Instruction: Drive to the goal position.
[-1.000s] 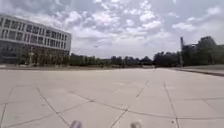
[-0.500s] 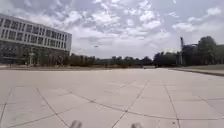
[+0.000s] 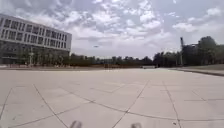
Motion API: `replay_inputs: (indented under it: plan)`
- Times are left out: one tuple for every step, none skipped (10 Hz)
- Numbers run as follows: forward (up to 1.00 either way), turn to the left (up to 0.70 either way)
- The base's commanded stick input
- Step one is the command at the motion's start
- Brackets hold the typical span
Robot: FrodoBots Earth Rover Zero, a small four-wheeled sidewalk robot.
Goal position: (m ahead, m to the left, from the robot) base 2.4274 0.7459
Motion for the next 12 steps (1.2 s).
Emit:
replay_inputs:
  plan:
    - [0.08, 0.02]
    - [0.08, 0.02]
    - [0.07, 0.02]
    - [0.08, 0.02]
    - [0.08, 0.02]
    - [0.08, 0.02]
    - [0.08, 0.02]
    - [0.07, 0.02]
    - [0.07, 0.02]
    - [0.08, 0.02]
    - [0.08, 0.02]
    - [0.08, 0.02]
